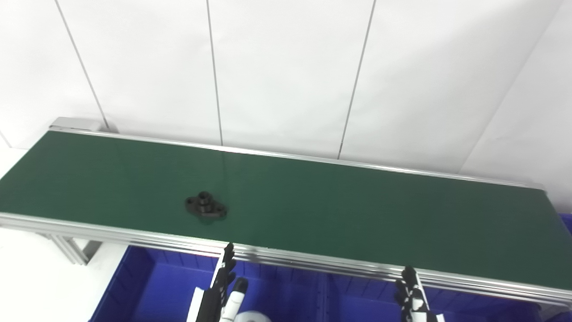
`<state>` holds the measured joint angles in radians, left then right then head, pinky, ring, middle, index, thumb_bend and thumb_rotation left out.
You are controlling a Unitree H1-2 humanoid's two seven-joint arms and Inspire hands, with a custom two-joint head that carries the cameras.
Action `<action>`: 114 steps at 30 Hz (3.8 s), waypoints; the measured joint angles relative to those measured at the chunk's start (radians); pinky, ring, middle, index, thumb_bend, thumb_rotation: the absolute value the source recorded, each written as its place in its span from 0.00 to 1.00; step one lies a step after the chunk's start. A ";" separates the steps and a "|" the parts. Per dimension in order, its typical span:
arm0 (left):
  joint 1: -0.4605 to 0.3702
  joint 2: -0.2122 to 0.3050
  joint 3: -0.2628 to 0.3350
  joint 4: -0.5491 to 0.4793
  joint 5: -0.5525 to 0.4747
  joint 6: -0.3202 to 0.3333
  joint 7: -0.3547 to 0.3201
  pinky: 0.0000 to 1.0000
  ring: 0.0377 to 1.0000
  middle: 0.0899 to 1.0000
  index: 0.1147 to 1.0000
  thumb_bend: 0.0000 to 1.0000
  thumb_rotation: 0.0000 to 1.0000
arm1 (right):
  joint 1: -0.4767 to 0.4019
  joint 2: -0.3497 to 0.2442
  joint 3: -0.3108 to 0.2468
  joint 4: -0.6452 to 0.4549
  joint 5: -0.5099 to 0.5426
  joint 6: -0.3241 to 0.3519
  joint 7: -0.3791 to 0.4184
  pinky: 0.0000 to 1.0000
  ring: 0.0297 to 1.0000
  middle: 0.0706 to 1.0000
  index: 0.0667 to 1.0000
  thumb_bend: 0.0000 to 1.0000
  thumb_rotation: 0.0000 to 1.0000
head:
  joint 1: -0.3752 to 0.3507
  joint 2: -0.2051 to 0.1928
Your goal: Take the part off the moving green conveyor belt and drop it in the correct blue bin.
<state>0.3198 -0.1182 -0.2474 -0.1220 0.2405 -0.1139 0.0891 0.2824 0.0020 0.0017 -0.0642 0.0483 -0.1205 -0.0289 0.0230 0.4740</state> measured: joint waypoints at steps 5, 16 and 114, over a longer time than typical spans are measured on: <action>-0.001 0.001 -0.003 -0.002 0.014 0.000 0.003 0.90 0.97 1.00 1.00 0.40 0.95 | 0.000 -0.012 0.000 0.000 -0.027 0.000 0.000 1.00 0.99 0.99 1.00 0.89 1.00 | 0.014 0.006; -0.007 0.003 -0.005 0.011 0.018 -0.001 0.003 0.92 0.97 1.00 1.00 0.41 0.93 | -0.005 -0.046 0.018 0.006 -0.096 -0.016 0.002 0.98 0.96 0.99 1.00 0.77 1.00 | 0.006 0.011; 0.032 0.014 -0.046 -0.140 -0.018 0.089 -0.035 1.00 0.98 1.00 1.00 0.46 0.94 | -0.890 -0.094 0.487 0.472 -1.340 0.568 0.526 0.12 0.17 0.43 0.46 0.53 0.00 | -0.025 0.160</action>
<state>0.3518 -0.1045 -0.2931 -0.2624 0.2221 -0.0246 0.0545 -0.6077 -0.0923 0.4885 0.4078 -1.2920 0.4471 0.4974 -0.0015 0.6335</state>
